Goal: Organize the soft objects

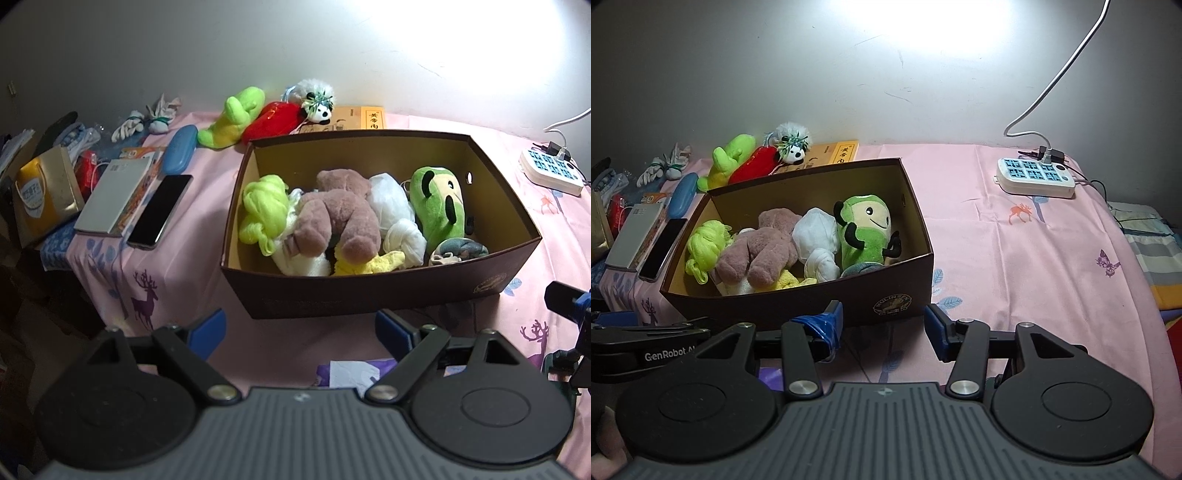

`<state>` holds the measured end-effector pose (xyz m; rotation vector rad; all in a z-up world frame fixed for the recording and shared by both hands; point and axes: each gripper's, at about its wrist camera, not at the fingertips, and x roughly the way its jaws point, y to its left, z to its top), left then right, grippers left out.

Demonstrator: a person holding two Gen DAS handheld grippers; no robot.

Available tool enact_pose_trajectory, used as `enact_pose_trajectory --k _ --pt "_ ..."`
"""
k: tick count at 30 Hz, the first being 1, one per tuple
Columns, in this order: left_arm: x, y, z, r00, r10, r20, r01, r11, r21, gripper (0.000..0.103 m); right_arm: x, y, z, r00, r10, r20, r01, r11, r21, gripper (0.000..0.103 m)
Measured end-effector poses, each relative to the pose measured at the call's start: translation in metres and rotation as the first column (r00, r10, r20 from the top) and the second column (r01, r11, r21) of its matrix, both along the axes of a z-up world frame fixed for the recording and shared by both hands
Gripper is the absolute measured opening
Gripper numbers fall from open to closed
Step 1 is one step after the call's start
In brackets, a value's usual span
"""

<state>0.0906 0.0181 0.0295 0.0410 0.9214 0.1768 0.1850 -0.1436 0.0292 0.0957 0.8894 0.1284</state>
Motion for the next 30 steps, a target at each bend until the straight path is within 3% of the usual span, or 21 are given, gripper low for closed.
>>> enact_pose_trajectory --k 16,30 --pt "-0.015 -0.006 0.003 1.0 -0.021 0.022 0.02 1.0 0.017 0.088 -0.008 0.001 -0.001 1.0 -0.005 -0.022 0.005 1.0 -0.028 0.033" --pt "-0.026 -0.003 -0.003 1.0 -0.012 -0.004 0.012 1.0 0.01 0.088 -0.017 0.005 -0.008 0.998 0.014 -0.062 -0.015 1.0 -0.011 0.034"
